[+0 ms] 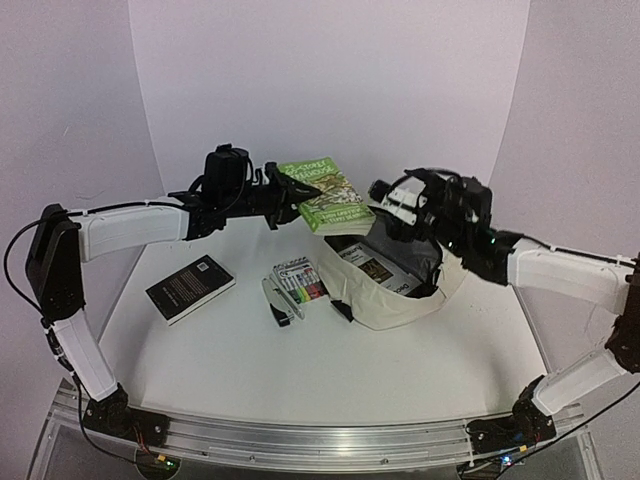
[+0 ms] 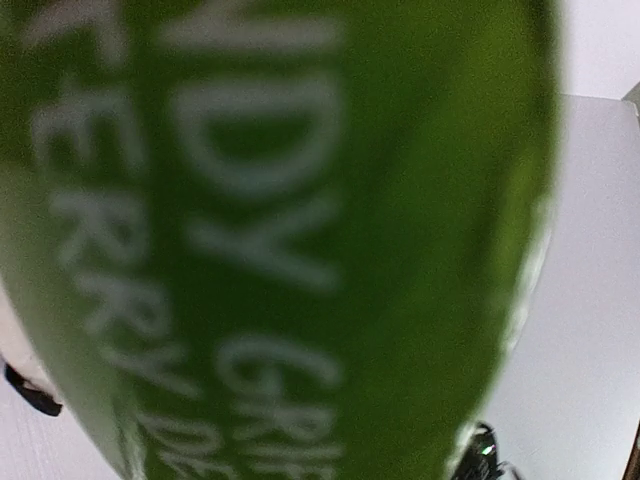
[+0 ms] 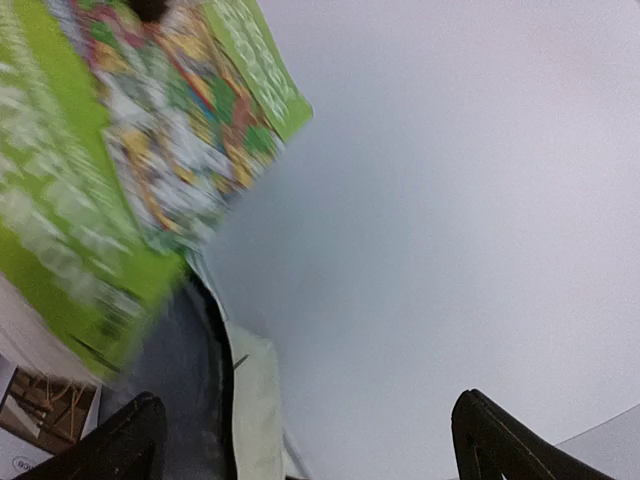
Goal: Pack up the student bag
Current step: Pick up the book from the center of the board, then place the book in the student bag.
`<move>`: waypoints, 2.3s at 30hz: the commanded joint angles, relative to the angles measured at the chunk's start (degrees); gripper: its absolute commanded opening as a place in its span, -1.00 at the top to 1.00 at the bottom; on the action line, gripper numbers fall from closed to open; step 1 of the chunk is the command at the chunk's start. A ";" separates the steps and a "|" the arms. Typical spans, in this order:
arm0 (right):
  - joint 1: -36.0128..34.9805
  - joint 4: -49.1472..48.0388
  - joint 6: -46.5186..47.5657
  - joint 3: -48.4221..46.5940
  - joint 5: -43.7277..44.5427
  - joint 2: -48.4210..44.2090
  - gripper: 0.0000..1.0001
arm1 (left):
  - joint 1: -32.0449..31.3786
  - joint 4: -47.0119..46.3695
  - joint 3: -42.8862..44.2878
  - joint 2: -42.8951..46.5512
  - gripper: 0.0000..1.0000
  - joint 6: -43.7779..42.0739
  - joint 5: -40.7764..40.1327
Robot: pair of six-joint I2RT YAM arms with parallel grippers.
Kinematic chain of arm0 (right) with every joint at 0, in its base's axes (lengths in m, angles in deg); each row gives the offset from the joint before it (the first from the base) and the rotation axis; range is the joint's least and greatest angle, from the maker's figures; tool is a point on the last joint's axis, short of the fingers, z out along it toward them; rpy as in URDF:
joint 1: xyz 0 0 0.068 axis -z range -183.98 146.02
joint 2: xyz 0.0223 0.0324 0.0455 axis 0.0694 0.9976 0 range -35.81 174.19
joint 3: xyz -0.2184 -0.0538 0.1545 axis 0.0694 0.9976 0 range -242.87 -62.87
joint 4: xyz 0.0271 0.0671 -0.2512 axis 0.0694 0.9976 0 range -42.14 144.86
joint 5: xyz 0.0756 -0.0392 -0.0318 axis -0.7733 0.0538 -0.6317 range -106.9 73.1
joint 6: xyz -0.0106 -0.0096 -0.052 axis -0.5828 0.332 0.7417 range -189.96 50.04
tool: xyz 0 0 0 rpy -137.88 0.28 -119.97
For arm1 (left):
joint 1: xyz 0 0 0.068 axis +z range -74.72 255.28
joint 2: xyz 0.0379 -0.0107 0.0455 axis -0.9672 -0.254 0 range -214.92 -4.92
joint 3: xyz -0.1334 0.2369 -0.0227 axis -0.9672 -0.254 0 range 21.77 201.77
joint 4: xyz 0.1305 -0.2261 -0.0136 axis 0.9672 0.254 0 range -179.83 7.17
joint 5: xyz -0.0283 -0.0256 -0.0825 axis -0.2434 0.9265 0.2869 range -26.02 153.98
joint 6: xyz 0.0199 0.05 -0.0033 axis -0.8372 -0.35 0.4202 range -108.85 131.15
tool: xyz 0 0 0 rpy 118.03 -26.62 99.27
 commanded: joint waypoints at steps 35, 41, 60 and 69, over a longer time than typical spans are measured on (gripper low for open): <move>7.35 60.46 -37.81 -51.53 -9.17 37.48 1.00 | 3.37 4.43 -15.36 19.59 1.00 -2.56 -4.43; 7.37 67.10 -47.31 -60.81 -22.19 37.66 1.00 | 3.16 -1.09 -15.39 15.56 1.00 -0.95 0.96; 7.37 67.72 -53.57 -59.78 -26.88 36.82 1.00 | 0.98 -1.58 -11.59 -5.57 1.00 10.45 -2.12; 7.35 67.56 -56.40 -56.63 -32.84 34.94 1.00 | -1.67 11.92 -0.15 -14.66 0.97 10.90 -6.14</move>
